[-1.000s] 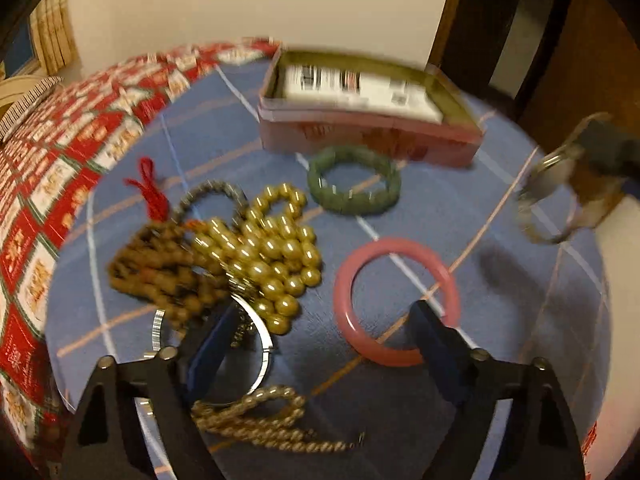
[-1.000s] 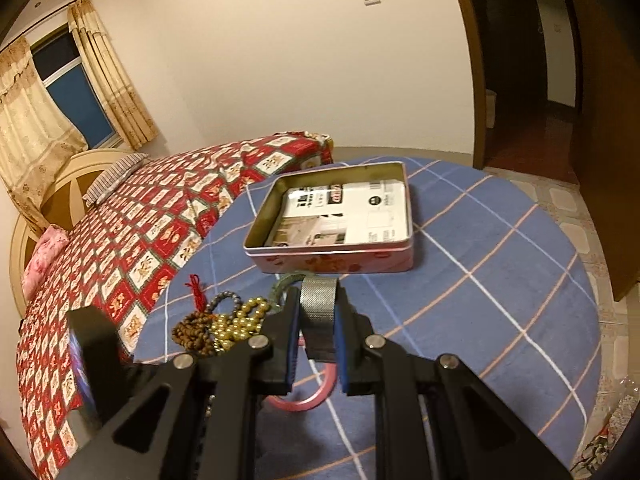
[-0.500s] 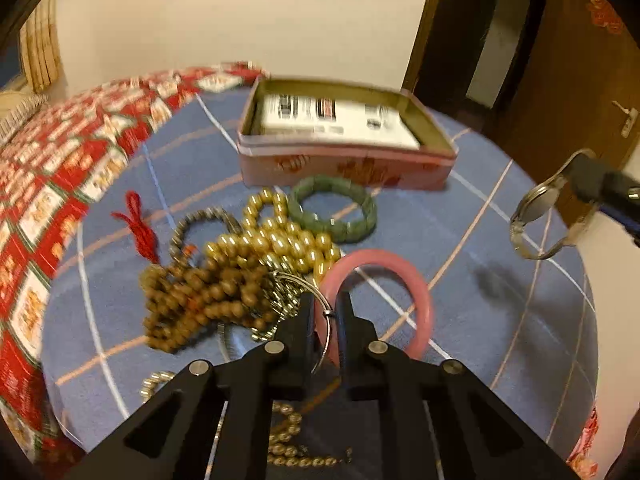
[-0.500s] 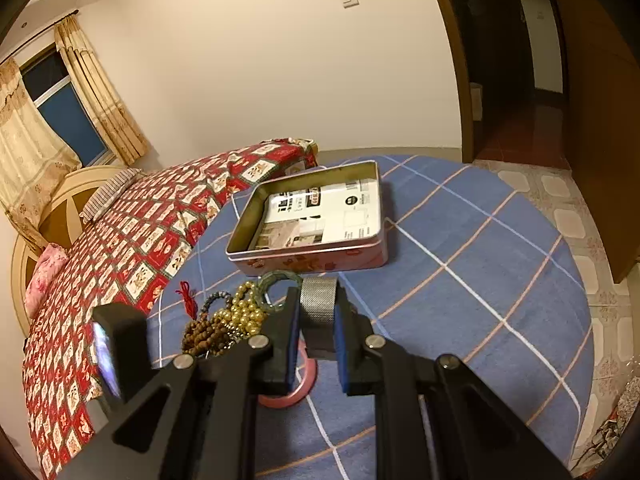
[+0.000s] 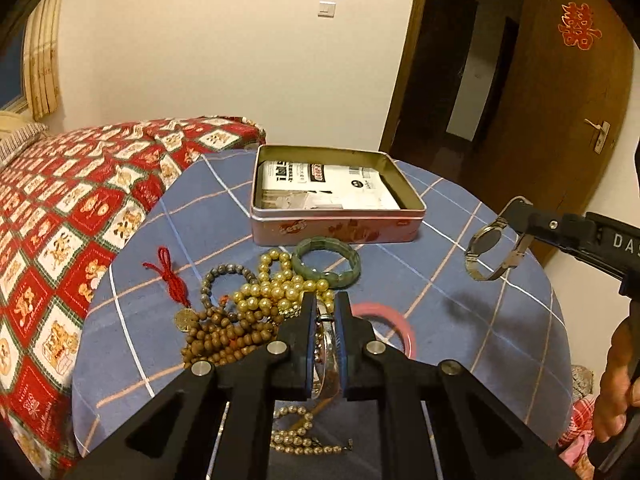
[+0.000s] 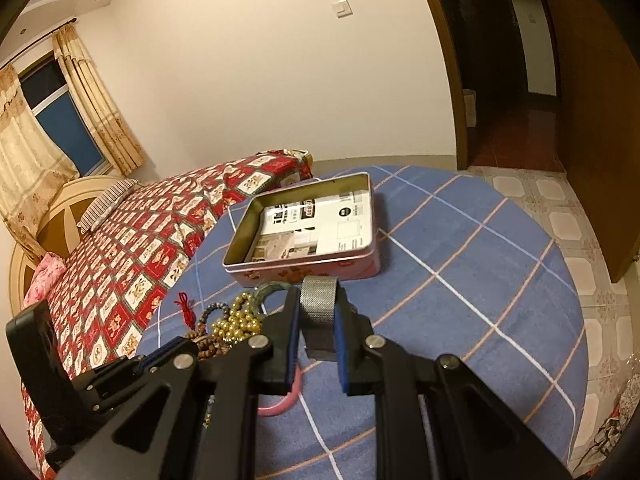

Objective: Organize jewelry
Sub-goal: 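Lift the silver bangle with the left tool while the right tool carries the watch toward the tin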

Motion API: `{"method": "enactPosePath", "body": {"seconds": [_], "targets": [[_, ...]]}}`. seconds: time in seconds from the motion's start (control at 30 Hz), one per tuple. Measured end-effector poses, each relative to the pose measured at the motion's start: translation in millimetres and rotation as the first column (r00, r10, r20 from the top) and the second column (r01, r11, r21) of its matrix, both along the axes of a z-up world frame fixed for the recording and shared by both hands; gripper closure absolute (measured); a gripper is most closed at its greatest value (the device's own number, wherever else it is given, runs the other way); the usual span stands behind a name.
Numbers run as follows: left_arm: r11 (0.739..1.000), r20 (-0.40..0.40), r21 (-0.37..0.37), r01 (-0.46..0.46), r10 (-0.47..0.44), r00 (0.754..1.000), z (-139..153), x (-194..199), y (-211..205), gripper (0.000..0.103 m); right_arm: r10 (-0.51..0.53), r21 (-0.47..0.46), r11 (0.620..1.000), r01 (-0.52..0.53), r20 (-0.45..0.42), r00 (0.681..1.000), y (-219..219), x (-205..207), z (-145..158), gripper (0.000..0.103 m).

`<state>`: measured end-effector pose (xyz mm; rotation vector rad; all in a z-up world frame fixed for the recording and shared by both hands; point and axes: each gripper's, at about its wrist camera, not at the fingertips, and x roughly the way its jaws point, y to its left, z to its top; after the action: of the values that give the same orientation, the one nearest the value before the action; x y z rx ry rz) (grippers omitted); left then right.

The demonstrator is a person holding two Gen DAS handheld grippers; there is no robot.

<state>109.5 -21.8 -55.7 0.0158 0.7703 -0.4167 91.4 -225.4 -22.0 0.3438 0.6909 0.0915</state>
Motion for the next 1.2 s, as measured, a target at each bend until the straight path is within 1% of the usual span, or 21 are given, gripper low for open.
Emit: {"method": "enactPosePath", "body": {"seconds": [0.07, 0.2, 0.3, 0.43, 0.5, 0.53, 0.57, 0.7, 0.8, 0.87, 0.93, 1.0, 1.07, 1.1, 1.13, 1.2], "targets": [[1.0, -0.018, 0.008, -0.008, 0.008, 1.0, -4, 3, 7, 0.095, -0.003, -0.001, 1.0, 0.003, -0.002, 1.0, 0, 0, 0, 0.085], [0.999, -0.015, 0.025, -0.028, 0.029, 0.999, -6, 1, 23, 0.095, 0.0, -0.001, 1.0, 0.0, -0.011, 1.0, 1, 1, -4, 0.085], [0.999, -0.005, 0.01, -0.031, 0.031, 1.0, -3, -4, 34, 0.095, 0.003, 0.002, 1.0, -0.003, -0.019, 1.0, 2, 4, -6, 0.085], [1.0, 0.041, 0.008, -0.025, 0.024, 0.999, 9, -11, 39, 0.095, 0.01, 0.004, 1.0, -0.01, -0.016, 1.0, 4, 4, -6, 0.085], [1.0, 0.058, -0.012, -0.015, 0.016, 0.998, 18, -12, 40, 0.095, 0.01, 0.005, 1.0, -0.01, -0.011, 1.0, 5, 4, -5, 0.085], [1.0, 0.072, -0.019, -0.013, 0.014, 0.997, 23, -12, 41, 0.098, 0.012, 0.005, 1.0, -0.012, -0.007, 1.0, 6, 3, -4, 0.085], [1.0, 0.093, -0.019, -0.01, 0.012, 0.996, 29, -12, 40, 0.098, 0.013, 0.003, 1.0, -0.013, -0.004, 1.0, 6, 3, -3, 0.085], [0.999, 0.137, -0.033, -0.002, 0.007, 0.991, 49, -10, 41, 0.098, 0.02, -0.006, 1.0, -0.02, 0.012, 1.0, 6, 6, 3, 0.085], [1.0, 0.151, -0.006, -0.024, 0.025, 0.988, 54, -3, 43, 0.098, 0.022, -0.01, 1.0, -0.022, 0.018, 1.0, 7, 10, 7, 0.085], [0.999, 0.112, -0.01, -0.041, 0.042, 0.993, 51, 4, 51, 0.098, 0.019, -0.01, 1.0, -0.019, 0.019, 1.0, 6, 12, 8, 0.085], [0.999, 0.035, -0.021, -0.039, 0.04, 0.999, 40, 10, 57, 0.098, 0.019, -0.011, 1.0, -0.019, 0.018, 1.0, 6, 11, 7, 0.085], [1.0, -0.03, -0.011, -0.028, 0.028, 0.999, 26, 10, 59, 0.097, 0.02, -0.014, 1.0, -0.02, 0.011, 1.0, 6, 13, 4, 0.085], [1.0, -0.078, 0.02, -0.002, 0.003, 0.997, 10, 6, 55, 0.089, 0.02, -0.006, 1.0, -0.02, -0.003, 1.0, 6, 14, -1, 0.085], [0.999, -0.099, 0.046, 0.009, -0.004, 0.995, 0, 5, 51, 0.073, 0.02, 0.001, 1.0, -0.02, -0.01, 1.0, 5, 15, -3, 0.085], [0.998, -0.106, 0.069, 0.006, 0.001, 0.994, -7, 3, 48, 0.052, 0.02, 0.008, 1.0, -0.02, -0.016, 1.0, 5, 16, -4, 0.085], [0.996, -0.105, 0.091, -0.019, 0.028, 0.994, -21, 3, 46, 0.035, 0.022, 0.016, 1.0, -0.022, -0.024, 0.999, 5, 17, -7, 0.085]]}}
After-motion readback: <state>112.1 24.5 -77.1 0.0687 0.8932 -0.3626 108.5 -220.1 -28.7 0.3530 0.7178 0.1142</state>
